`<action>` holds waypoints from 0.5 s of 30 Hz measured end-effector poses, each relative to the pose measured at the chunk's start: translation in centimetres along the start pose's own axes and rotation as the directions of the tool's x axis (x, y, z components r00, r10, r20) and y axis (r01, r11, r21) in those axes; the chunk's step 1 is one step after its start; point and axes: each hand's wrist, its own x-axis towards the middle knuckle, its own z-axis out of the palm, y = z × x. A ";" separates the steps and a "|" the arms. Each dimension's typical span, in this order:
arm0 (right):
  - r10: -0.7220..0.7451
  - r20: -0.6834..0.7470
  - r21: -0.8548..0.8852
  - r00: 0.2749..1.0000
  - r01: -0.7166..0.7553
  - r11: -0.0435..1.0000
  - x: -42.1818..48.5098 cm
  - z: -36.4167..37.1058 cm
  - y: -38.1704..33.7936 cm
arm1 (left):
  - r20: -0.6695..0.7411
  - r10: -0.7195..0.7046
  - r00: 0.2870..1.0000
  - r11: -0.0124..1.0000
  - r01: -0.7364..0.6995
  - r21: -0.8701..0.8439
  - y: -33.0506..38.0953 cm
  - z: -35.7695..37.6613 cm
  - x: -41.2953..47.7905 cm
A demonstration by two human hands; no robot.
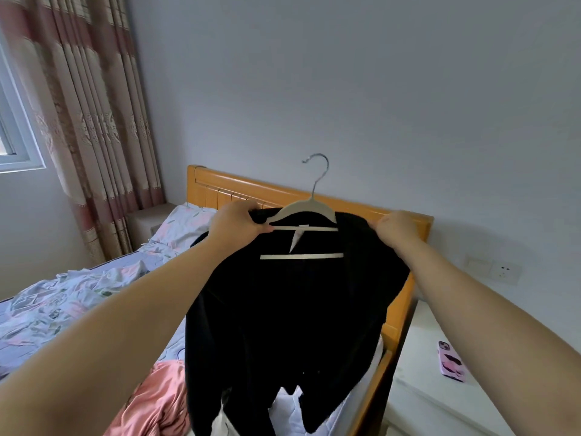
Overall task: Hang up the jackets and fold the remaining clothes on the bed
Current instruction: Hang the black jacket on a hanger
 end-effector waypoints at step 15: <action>-0.513 0.105 -0.146 0.852 0.523 0.840 -3.3 2.6 -1.4 | 0.075 0.079 0.994 0.983 -0.065 -0.171 0.4 -1.3 0.4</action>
